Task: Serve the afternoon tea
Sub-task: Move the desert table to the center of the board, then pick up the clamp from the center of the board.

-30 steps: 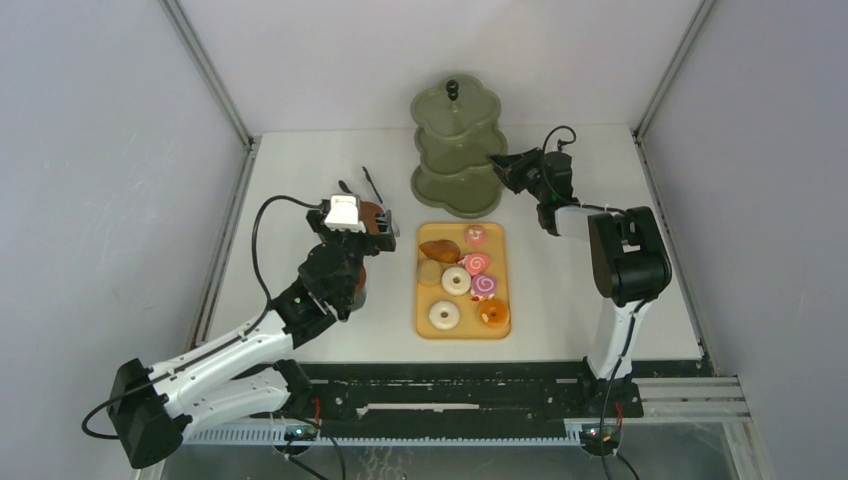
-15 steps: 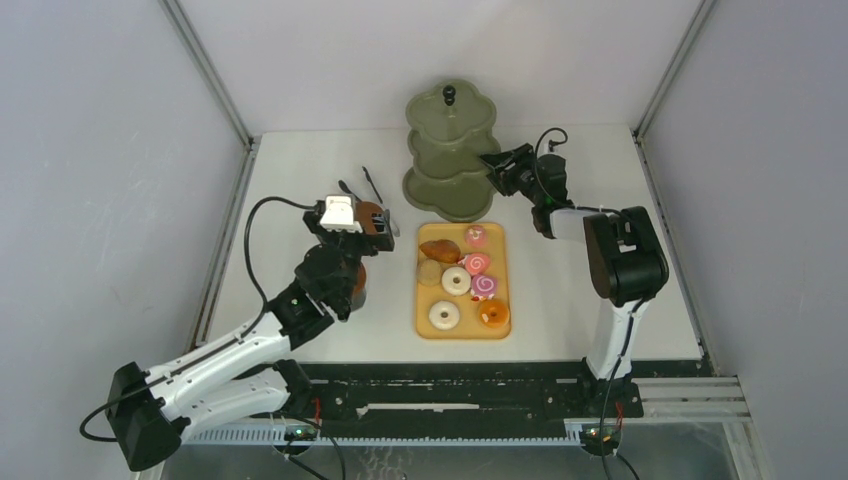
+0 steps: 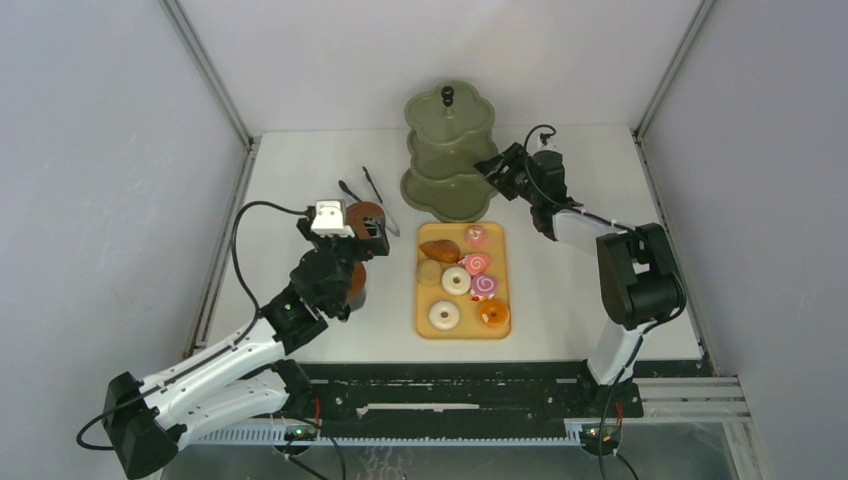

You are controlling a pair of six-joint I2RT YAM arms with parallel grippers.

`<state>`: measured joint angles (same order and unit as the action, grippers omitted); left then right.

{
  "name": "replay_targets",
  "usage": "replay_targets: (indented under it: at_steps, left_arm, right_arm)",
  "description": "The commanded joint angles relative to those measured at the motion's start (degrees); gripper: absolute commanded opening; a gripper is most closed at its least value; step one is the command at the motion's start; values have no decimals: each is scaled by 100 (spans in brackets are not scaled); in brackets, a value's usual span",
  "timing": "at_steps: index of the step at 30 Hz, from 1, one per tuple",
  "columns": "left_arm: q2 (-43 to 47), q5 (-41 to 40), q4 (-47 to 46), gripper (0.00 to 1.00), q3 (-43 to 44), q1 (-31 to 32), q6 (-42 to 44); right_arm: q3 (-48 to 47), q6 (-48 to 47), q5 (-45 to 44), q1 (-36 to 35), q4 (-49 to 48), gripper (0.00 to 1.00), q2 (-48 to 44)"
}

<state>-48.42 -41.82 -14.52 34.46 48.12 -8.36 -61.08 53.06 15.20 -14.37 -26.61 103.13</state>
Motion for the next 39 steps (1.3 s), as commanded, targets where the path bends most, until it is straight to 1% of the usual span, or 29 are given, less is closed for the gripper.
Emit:
replay_targets:
  at_steps: [1, 5, 10, 16, 20, 25, 34, 39]
  left_arm:
    - [191, -83, 464, 100, 126, -160, -536]
    - [324, -58, 927, 100, 166, -384, -979]
    - [500, -337, 1419, 100, 174, -491, -1368]
    - [554, -485, 1818, 100, 157, -754, -1870]
    - [434, -370, 1946, 100, 228, -1031, -2027]
    - [220, -55, 1987, 100, 332, -1596, -2093]
    - [-430, 701, 1545, 100, 425, -2576, -2107]
    - [-894, 1062, 1328, 100, 580, -2908, -2216]
  right_arm:
    - [113, -915, -419, -209, 335, 68, -662]
    - [272, -1269, -708, -443, 642, 68, -935]
    - [619, -1199, -736, -628, 659, 68, -1209]
    - [722, -1206, -887, -1339, 732, 68, -1299]
    - [496, -879, -804, -1761, 632, 68, -952]
    - [-64, -553, -673, -2117, 671, 67, -345]
    - [-1054, -246, -389, -2346, 646, 67, 692]
    - [-1571, -182, -259, -2390, 736, 67, 1165]
